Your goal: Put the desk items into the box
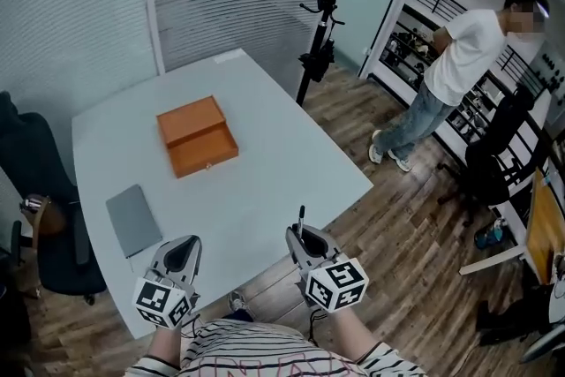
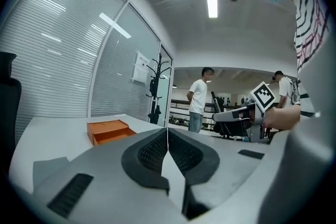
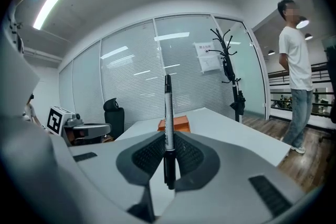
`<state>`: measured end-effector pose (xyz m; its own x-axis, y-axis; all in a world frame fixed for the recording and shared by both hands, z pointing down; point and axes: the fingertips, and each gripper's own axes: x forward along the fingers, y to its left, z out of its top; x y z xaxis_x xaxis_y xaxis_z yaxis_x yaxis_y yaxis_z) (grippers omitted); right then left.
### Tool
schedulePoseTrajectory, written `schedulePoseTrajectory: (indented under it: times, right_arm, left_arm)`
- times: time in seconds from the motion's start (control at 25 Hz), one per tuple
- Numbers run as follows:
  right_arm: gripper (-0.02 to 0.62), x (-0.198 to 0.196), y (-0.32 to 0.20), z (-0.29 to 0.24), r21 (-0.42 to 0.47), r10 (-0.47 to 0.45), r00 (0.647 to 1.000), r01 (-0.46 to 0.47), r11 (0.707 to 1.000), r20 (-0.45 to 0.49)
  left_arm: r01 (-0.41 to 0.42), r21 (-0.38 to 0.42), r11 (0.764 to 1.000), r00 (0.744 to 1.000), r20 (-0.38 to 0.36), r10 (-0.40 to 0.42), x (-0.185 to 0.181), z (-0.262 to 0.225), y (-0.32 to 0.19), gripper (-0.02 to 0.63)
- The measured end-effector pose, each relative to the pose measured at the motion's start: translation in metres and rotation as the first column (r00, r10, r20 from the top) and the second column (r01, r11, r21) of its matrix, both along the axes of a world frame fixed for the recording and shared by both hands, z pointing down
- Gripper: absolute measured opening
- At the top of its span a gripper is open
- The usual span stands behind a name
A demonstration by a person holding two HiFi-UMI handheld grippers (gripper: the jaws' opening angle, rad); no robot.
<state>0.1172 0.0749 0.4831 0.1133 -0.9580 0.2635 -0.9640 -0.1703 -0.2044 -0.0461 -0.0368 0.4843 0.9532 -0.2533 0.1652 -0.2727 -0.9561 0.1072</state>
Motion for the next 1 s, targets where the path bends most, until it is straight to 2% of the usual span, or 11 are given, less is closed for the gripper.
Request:
schedulePoseTrajectory:
  times: [0.16, 0.4, 0.68, 0.84, 1.0]
  right_arm:
    - [0.058, 0.018, -0.030, -0.002, -0.003, 0.004, 1.000, -0.004, 1.000, -0.005]
    - [0.058, 0.030, -0.074, -0.002, -0.019, -0.020, 1.000, 0.020, 1.000, -0.013]
    - [0.058, 0.040, -0.116, 0.000, -0.027, -0.101, 0.995, 0.101, 0.995, -0.023]
    - [0.058, 0.057, -0.140, 0.002, -0.030, -0.169, 0.985, 0.168, 0.985, -0.023]
    - [0.058, 0.073, -0.167, 0.001, -0.043, -0.266, 0.964, 0.264, 0.963, -0.030]
  left_arm:
    - [0.011, 0.002, 1.000, 1.000, -0.007, -0.011, 0.011, -0.004, -0.029, 0.026]
    - [0.061, -0.012, 0.998, 0.998, -0.015, -0.061, 0.007, -0.006, -0.069, 0.026]
    - [0.147, -0.030, 0.989, 0.989, 0.001, -0.147, 0.004, 0.004, -0.096, 0.026]
    - [0.215, -0.026, 0.976, 0.977, 0.011, -0.214, 0.013, 0.005, -0.106, 0.026]
    - [0.315, -0.030, 0.949, 0.949, 0.007, -0.315, 0.021, 0.001, -0.115, 0.026]
